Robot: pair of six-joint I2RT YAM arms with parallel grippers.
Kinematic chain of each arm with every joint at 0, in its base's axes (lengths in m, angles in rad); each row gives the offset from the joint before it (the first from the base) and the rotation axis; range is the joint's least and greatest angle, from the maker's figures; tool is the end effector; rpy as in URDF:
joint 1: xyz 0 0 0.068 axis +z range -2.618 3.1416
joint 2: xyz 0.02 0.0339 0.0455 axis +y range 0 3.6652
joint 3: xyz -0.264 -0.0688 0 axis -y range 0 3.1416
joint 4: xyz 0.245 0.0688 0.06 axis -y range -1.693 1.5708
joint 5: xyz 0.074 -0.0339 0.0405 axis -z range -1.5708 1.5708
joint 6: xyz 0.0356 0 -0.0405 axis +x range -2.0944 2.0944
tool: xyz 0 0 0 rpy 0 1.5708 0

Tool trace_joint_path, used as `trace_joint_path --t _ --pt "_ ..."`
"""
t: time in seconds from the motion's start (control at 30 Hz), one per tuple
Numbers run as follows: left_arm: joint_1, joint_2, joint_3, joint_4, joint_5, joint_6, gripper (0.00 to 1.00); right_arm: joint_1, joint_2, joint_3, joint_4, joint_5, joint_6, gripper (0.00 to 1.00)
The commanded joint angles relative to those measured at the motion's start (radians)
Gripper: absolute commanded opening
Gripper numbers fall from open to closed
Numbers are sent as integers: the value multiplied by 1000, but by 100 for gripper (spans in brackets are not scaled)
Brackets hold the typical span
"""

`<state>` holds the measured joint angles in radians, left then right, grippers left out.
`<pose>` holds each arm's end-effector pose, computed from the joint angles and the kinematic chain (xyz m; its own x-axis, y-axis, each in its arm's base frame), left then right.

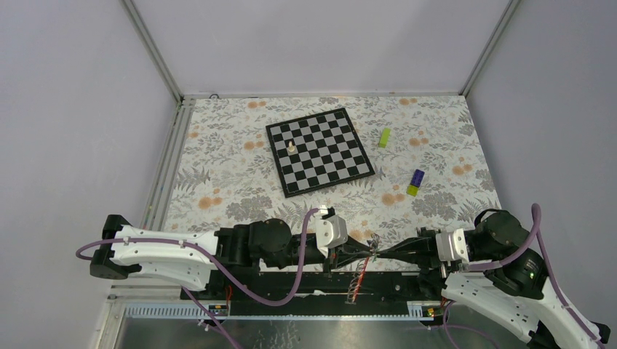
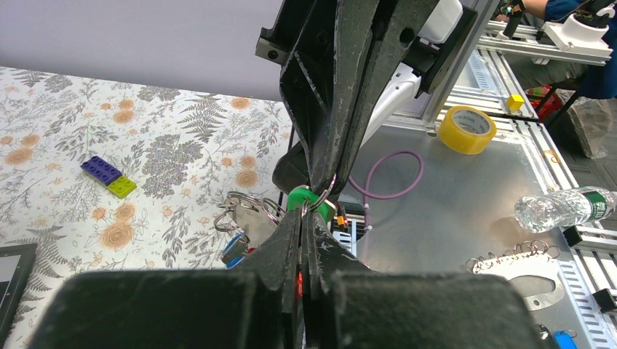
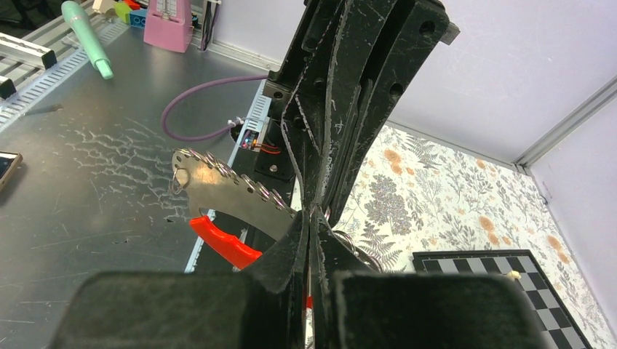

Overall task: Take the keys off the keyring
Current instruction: Remove the key from the keyring.

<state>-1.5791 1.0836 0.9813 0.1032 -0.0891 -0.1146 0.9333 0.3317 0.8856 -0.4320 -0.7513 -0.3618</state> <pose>0.0010 -0.2557 0.3815 -0.1140 -0.0101 -0.9934 0.9902 0.0801 -0.1144 0.0081 0.0518 0.3915 0.4183 0.1301 -0.8989 -0.9008 -0.0678 -0.4290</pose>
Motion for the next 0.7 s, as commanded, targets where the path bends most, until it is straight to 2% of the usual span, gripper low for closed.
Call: trace_joint_path --t 0.0,0.43,0.67 --pt "11 -17 33 61 -4 12 0 7 -6 -7 18 -39 -10 0" --pt "11 -12 31 69 13 8 0 7 -1 -33 36 -39 -12 0" --pt "12 -17 22 68 10 9 0 7 5 12 39 -53 -9 0"
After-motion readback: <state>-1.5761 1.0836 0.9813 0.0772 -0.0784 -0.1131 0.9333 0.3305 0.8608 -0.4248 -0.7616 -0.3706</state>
